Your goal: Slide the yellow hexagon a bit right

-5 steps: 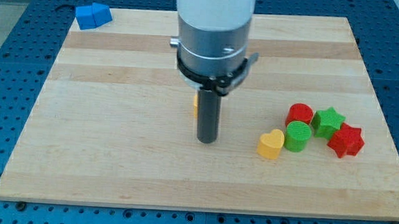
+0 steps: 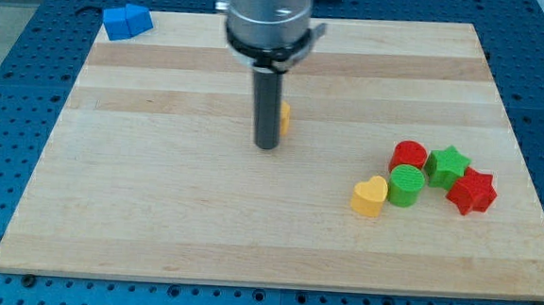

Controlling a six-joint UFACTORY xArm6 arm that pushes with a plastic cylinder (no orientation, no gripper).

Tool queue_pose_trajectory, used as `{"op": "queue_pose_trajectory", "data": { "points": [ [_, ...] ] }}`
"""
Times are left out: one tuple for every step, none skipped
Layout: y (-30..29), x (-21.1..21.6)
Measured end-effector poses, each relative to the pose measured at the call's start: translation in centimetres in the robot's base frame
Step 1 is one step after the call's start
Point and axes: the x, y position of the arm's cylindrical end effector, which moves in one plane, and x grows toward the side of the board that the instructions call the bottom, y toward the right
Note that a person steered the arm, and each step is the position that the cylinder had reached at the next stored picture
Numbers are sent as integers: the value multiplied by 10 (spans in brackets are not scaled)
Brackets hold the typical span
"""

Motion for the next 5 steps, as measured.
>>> {"op": "queue_pose_trajectory", "data": {
  "points": [
    [-42, -3],
    [-39, -25],
    [4, -34],
    [47, -58],
    [58, -80]
  ]
}}
